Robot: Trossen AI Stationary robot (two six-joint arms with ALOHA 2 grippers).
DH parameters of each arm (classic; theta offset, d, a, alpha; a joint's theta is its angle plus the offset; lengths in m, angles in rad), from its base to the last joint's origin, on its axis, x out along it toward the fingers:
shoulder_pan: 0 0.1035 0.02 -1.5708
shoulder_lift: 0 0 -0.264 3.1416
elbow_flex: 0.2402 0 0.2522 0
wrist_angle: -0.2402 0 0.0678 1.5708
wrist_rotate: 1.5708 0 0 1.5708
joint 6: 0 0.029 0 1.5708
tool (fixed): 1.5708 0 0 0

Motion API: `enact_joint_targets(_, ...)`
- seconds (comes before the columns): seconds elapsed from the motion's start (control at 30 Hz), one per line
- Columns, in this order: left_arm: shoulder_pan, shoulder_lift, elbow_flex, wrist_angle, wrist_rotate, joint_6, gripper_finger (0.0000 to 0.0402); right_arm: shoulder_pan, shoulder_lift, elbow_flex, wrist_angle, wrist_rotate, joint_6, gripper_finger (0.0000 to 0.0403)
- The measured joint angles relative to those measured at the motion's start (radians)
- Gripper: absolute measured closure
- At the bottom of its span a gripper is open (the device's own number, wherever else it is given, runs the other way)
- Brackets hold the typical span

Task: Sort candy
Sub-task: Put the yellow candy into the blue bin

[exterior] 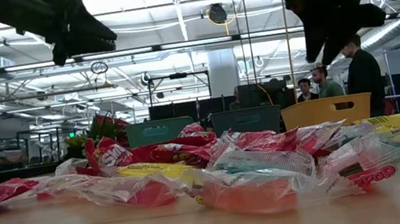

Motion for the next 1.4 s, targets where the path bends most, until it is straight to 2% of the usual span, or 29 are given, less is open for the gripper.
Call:
enact_joint_targets(0.27,0.0,0.0,0.0,0.0,0.003,0.067,0.0242,0.0,0.0,0.0,-0.024,0.016,0.035,0.0116)
enact_joint_targets(0.47,0.0,0.0,0.0,-0.001,0.009,0.086,0.0242,0.005,0.0,0.0,0.013,0.012,0.096,0.007)
enact_joint_targets(0.57,0.0,0.0,0.0,-0.001,0.035,0.14,0.0242,0.003,0.007,0.0,0.04,0.017,0.092,0.0067)
enact_joint_targets(0.73,0.0,0.0,0.0,-0.008,0.068,0.149,0.0242,0.004,0.037,0.0,0.259,0.012,-0.107,0.0069)
enact_joint_targets(0.8,0.0,0.0,0.0,-0.012,0.07,0.149,0.0242,0.004,0.052,0.0,0.286,0.01,-0.111,0.0074)
enact_joint_targets(0.9,0.0,0.0,0.0,-0.012,0.071,0.149,0.0242,0.0,0.076,0.0,0.213,-0.001,0.0,0.0084)
enact_joint_targets(1.07,0.0,0.0,0.0,-0.032,0.071,0.146,0.0242,0.001,0.134,0.0,0.08,-0.113,0.144,0.0098)
enact_joint_targets(1.17,0.0,0.0,0.0,-0.047,0.072,0.146,0.0242,0.022,0.165,0.0,0.057,-0.175,0.193,0.0104)
enact_joint_targets(1.4,0.0,0.0,0.0,-0.063,0.072,0.145,0.0242,0.123,0.181,0.0,-0.039,-0.197,0.401,0.0105)
